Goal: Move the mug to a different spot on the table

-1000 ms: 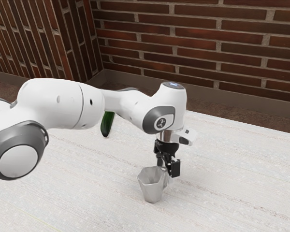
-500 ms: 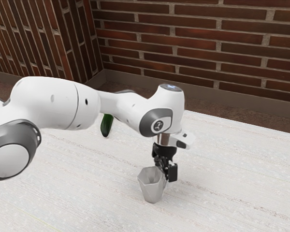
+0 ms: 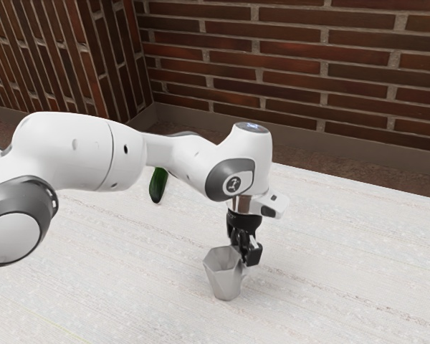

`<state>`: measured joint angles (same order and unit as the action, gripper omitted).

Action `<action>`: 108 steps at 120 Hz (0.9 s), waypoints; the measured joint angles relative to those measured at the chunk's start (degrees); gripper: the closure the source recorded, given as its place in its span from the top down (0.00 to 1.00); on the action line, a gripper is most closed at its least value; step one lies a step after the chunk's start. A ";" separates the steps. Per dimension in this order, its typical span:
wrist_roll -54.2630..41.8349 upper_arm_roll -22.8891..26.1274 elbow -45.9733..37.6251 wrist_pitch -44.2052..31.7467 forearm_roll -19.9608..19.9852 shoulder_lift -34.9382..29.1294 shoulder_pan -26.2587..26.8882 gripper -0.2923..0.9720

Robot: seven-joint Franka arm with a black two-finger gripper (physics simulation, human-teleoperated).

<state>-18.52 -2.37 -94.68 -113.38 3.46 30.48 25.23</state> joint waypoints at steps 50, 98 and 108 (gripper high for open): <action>0.49 0.00 0.08 -0.34 -0.47 -1.43 0.00 0.30; 1.63 -2.64 0.16 2.77 -4.64 -4.37 0.01 0.25; 2.21 -4.25 0.32 4.55 -6.24 -5.35 0.03 0.23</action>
<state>-16.32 -6.62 -94.36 -108.83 -2.78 25.13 25.25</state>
